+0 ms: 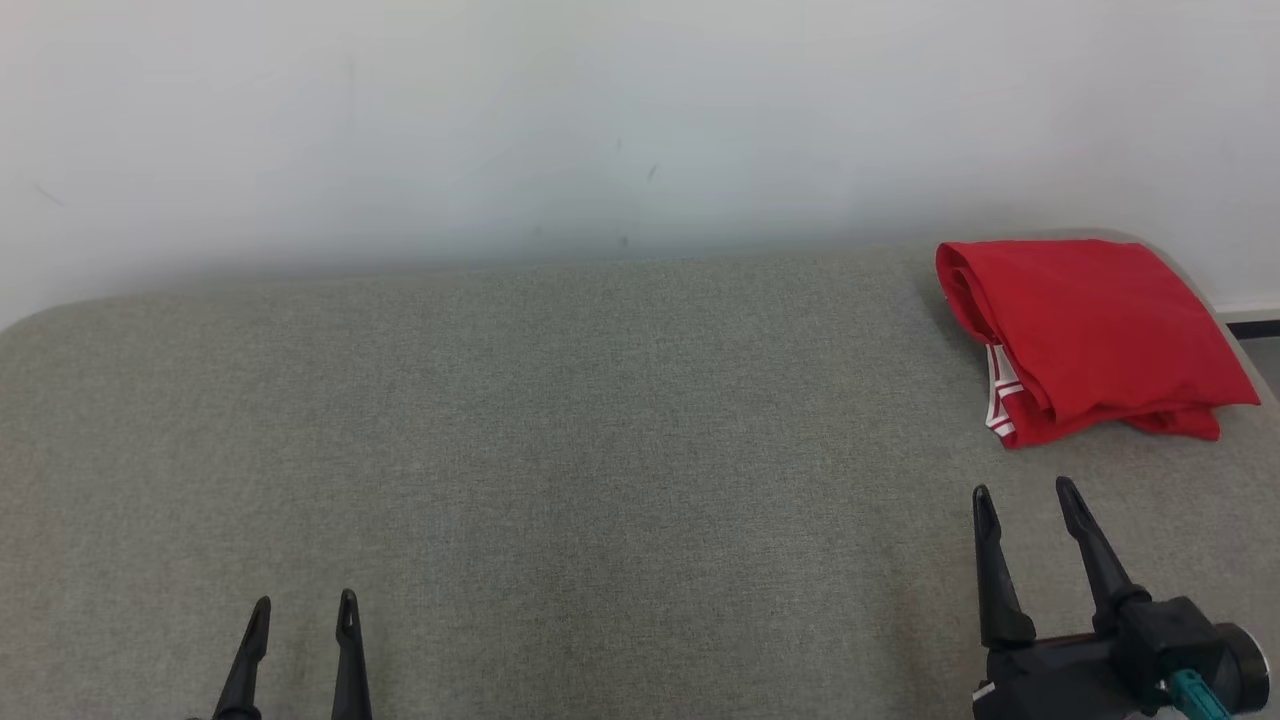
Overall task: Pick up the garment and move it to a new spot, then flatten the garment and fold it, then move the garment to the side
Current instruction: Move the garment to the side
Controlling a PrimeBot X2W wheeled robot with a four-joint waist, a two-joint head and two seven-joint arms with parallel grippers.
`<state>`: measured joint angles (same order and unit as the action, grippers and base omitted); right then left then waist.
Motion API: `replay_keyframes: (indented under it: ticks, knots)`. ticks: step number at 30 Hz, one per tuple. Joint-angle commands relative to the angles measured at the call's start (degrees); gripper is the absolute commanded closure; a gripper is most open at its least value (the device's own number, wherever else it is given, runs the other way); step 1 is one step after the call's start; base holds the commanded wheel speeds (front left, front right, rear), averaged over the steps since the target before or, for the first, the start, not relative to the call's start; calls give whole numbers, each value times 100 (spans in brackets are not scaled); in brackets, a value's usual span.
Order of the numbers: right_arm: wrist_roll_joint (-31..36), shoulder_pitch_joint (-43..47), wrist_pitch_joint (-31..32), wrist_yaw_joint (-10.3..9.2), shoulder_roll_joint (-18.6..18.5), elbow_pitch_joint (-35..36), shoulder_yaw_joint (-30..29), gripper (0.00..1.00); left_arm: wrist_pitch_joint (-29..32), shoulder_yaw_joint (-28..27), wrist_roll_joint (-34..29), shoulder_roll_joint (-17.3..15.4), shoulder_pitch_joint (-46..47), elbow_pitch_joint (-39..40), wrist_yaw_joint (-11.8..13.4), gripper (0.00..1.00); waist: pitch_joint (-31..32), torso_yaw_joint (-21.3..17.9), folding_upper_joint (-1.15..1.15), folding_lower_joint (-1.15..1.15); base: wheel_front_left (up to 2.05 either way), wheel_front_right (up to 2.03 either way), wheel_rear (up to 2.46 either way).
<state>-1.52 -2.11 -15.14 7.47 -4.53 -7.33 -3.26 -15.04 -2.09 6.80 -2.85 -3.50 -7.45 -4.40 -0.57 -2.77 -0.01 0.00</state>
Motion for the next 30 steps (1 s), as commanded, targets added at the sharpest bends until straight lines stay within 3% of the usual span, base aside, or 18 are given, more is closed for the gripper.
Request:
replay_keyframes:
  ticks: [1,12,30]
  knots:
    - [-51,163,-6,-1,64,34,-19,0,-5,0,-7,-4,-104,17,34,0,24,17,1,0,0,0,0]
    - [-173,589,-6,-1,172,-52,86,0,-5,-8,34,-3,-209,33,49,0,53,44,1,0,0,0,0]
    - [-304,520,-6,-1,174,-136,183,0,-5,-51,5,-3,-192,-47,20,0,44,102,1,0,0,0,0]
